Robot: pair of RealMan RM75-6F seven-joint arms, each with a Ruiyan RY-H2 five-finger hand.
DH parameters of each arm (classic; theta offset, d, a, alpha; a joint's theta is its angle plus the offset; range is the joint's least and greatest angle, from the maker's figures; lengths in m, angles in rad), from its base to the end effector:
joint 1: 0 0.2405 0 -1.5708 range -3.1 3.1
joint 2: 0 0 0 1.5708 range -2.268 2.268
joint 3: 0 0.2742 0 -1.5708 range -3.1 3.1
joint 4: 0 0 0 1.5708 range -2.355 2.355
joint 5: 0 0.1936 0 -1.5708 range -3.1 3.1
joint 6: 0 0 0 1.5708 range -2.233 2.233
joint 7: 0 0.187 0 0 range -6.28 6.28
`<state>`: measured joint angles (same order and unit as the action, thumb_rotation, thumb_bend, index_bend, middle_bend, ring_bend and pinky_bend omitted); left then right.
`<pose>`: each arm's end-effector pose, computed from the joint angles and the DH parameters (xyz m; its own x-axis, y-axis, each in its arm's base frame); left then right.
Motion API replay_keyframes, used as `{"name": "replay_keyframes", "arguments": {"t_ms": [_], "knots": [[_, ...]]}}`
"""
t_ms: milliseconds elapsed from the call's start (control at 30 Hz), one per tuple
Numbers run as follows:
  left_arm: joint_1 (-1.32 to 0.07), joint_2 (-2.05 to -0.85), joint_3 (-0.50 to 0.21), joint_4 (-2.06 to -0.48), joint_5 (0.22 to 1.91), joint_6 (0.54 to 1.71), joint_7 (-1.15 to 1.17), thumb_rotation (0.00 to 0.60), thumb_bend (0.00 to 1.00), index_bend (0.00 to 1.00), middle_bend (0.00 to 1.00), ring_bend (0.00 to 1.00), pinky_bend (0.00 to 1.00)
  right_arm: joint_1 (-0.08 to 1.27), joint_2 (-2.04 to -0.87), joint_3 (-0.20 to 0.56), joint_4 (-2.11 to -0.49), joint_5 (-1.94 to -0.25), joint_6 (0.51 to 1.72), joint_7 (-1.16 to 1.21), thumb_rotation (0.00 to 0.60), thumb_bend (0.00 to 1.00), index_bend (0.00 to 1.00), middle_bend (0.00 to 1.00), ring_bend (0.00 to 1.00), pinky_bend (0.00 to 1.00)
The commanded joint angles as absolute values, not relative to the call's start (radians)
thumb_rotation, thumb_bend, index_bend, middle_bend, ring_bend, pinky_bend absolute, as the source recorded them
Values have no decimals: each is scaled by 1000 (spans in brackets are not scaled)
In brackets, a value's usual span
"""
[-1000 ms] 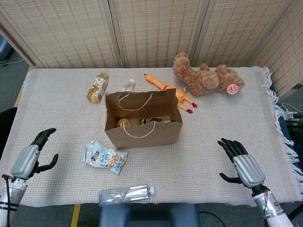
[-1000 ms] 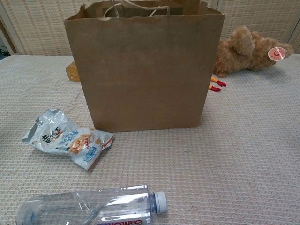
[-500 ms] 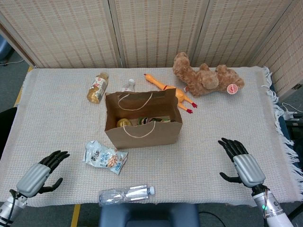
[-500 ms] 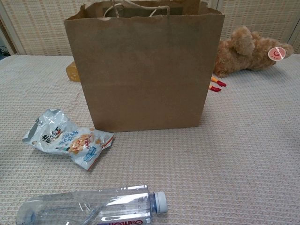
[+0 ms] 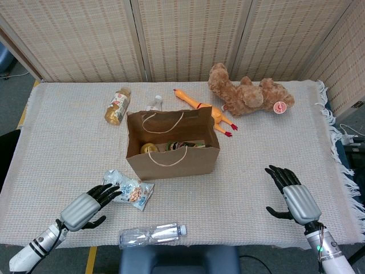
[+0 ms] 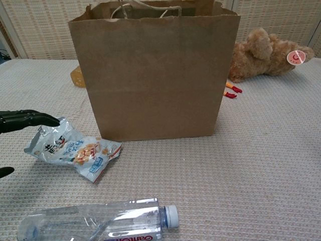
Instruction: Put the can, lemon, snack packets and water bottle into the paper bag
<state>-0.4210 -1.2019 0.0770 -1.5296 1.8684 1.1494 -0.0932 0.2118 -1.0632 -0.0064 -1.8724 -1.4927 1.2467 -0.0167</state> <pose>-0.2358 0.2609 0.0608 0.5429 0.2885 0.7887 0.7407 -0.6070 -0.2879 -0.2618 -0.2355 0.1278 0.2489 -0.2784 0.9276 -0.9666 -0.1316 0.2199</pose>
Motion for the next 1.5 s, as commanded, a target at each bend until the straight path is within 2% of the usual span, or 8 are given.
{"name": "replay_keyframes", "arguments": {"t_ms": [33,400,1267,1400,1467,1500], "knots": [[-456,-1232,62,-1527,1835,1097,-61,600,397,0,0,0,125,213,-1062,-5,-1872,-1488,1245,-13,600,120,37,0,0,0],[-526,-1296,45,-1487,1758,989,25,600,388,0,0,0,102,216,-1061,-1,-1875,-1474,1236,-11,600,120,37,0,0,0],[-619,-1392,21,-1401,1586,853,147,600,385,0,0,0,101,229,-1061,4,-1884,-1457,1217,-16,600,120,41,0,0,0],[-620,-1409,19,-1381,1571,860,138,600,411,33,24,10,160,230,-1062,4,-1884,-1454,1215,-17,600,120,43,0,0,0],[-616,-1420,23,-1365,1575,877,131,600,463,117,114,72,240,230,-1061,4,-1886,-1452,1215,-17,600,120,44,0,0,0],[-614,-1424,25,-1358,1577,886,131,600,506,192,201,143,311,229,-1061,4,-1886,-1452,1215,-17,600,121,44,0,0,0]]}}
